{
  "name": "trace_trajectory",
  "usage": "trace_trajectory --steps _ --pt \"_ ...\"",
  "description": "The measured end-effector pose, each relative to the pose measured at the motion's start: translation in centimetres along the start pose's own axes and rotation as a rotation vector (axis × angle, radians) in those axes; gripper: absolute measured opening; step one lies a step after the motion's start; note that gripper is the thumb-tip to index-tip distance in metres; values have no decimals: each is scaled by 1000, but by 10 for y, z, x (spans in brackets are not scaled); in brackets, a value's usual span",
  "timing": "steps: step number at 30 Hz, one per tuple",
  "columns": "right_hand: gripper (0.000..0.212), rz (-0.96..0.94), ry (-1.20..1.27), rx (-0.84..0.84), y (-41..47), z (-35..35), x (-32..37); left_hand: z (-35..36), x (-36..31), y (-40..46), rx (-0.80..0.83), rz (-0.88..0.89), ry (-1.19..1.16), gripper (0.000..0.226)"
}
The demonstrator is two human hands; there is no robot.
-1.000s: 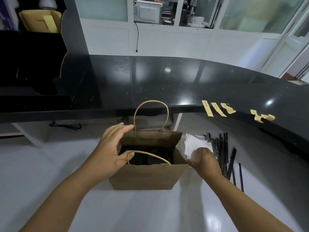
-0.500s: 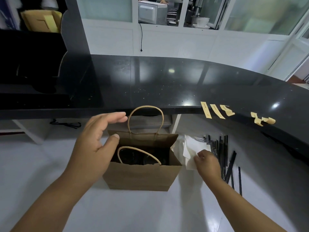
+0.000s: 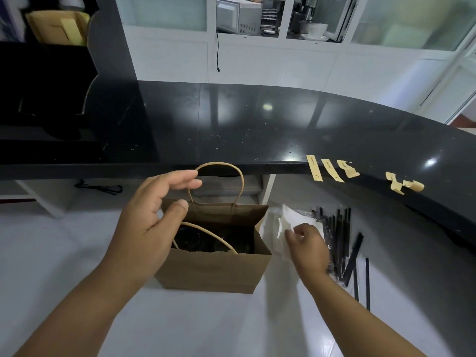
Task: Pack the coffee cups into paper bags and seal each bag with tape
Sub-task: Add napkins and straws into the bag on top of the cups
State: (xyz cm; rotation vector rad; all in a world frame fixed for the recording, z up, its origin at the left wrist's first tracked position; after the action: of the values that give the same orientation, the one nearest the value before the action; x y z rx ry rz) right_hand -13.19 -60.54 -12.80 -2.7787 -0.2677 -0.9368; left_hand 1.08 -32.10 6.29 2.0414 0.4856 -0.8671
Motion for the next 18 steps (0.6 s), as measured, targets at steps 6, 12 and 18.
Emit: trace_trajectory --steps 6,12,18 --pt "39 -174 -209 25 -5 20 10 -5 4 -1 -20 -7 -15 40" --pt "22 -75 -74 58 -4 20 5 -7 11 -5 -22 -46 -34 39" --pt "13 65 183 109 2 7 -6 -13 36 -7 -25 -171 43 29"
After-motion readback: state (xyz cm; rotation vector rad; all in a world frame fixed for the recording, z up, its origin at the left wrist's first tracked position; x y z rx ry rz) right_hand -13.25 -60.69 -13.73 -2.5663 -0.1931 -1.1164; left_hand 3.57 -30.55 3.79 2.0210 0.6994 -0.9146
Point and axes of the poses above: each hand's wrist, its own y-axis towards the middle knuckle, its own z-axis out of the palm, x = y × z, the point moved 8 cm from there along y, towards the middle knuckle, and after that the axes turned 14 degrees about z, right-handed, at the moved point
